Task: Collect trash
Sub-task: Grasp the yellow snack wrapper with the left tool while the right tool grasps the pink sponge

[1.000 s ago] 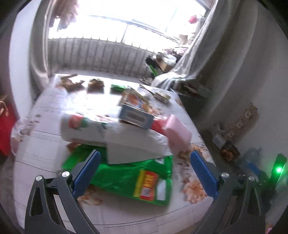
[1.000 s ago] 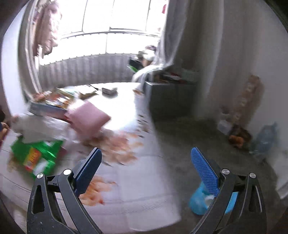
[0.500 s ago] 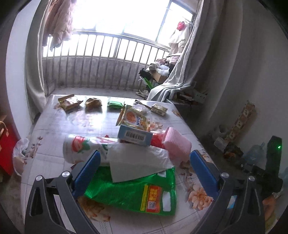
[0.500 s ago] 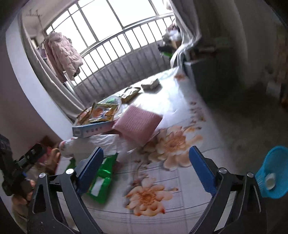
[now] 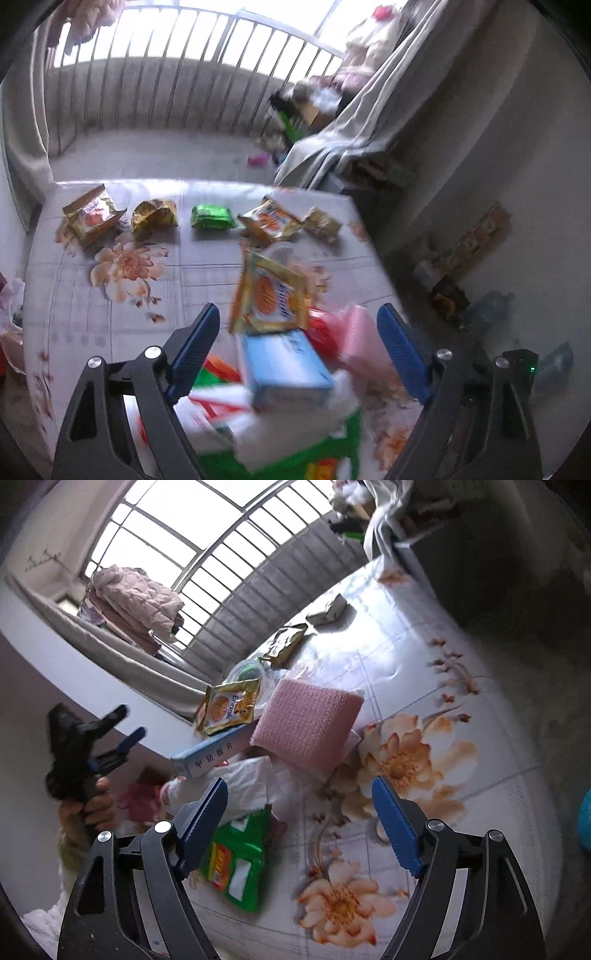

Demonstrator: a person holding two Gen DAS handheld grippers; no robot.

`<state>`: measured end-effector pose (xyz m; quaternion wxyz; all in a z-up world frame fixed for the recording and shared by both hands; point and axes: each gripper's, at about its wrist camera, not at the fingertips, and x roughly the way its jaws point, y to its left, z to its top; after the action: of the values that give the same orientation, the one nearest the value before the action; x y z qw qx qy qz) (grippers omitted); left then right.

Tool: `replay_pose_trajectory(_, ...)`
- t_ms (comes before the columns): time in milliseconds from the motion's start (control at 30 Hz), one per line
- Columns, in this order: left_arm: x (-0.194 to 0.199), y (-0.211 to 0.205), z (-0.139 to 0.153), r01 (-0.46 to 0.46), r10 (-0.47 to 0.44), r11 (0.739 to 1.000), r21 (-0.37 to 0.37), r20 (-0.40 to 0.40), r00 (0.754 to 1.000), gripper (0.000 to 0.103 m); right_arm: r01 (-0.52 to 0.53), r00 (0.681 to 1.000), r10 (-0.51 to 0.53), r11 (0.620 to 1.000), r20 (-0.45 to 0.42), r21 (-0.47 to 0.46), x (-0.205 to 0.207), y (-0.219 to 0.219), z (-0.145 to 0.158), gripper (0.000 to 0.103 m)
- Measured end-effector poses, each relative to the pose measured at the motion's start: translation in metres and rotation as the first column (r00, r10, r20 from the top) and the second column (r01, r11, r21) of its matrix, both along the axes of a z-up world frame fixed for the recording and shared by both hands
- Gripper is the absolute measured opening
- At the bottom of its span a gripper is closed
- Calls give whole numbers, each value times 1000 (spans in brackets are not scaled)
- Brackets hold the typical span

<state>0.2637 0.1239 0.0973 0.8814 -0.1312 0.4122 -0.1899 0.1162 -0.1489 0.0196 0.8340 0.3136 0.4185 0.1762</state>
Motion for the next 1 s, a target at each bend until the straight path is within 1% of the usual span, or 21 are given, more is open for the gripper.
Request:
replay_pose_trajectory(67,30,0,-11,15,-13,1000,17,-82,997,76,-1,999,3,999,-33,52,13,-5,-6,73)
replay_pose_trajectory(133,54,2,-23,29,-27,1000,11,-148,989,73,-11,998,19,992,-67,126,30,-9,-15,72)
replay_pose_trajectory(200,76,5,-35,26,-26,1000,-2,-203,979,73,-16,996,31,984,-87,177,40,-11,-22,72)
replay_pose_trajectory(233,83,7,-40,24,-25,1000,-7,-215,976,73,-27,994,48,976,-94,214,49,-12,-27,72)
replay_pose_trajectory(333,105,11,-55,9,-13,1000,-19,-246,969,72,-25,992,57,964,-115,266,63,-14,-37,72)
replay_pose_trajectory(400,115,15,-63,-7,-5,999,-44,-267,964,72,-16,991,56,952,-120,306,72,-16,-44,72)
replay_pose_trajectory(467,123,17,-73,-19,-4,997,-78,-291,957,68,-23,989,71,940,-131,341,79,-17,-51,72)
replay_pose_trajectory(533,128,17,-80,-24,-4,996,-88,-305,952,67,-34,987,90,927,-132,374,83,-16,-56,70)
replay_pose_trajectory(700,133,16,-100,-25,-10,995,-98,-344,939,62,-69,987,119,924,-111,376,86,-11,-52,70)
replay_pose_trajectory(767,133,16,-105,-27,-15,993,-113,-350,937,56,-81,986,128,925,-105,372,86,-9,-51,66)
replay_pose_trajectory(800,133,15,-106,-26,-16,993,-115,-349,937,54,-87,986,134,924,-103,372,86,-7,-51,65)
replay_pose_trajectory(867,133,15,-107,-20,-21,993,-115,-346,938,44,-90,984,140,923,-107,374,87,-6,-52,59)
replay_pose_trajectory(900,133,14,-108,-19,-22,993,-114,-347,938,41,-90,984,141,923,-111,375,87,-5,-54,56)
replay_pose_trajectory(967,131,14,-108,-15,-28,992,-122,-345,938,28,-80,984,133,926,-121,368,89,-5,-57,47)
replay_pose_trajectory(1000,131,13,-108,-14,-29,992,-123,-343,939,26,-74,983,129,927,-127,367,90,-5,-57,44)
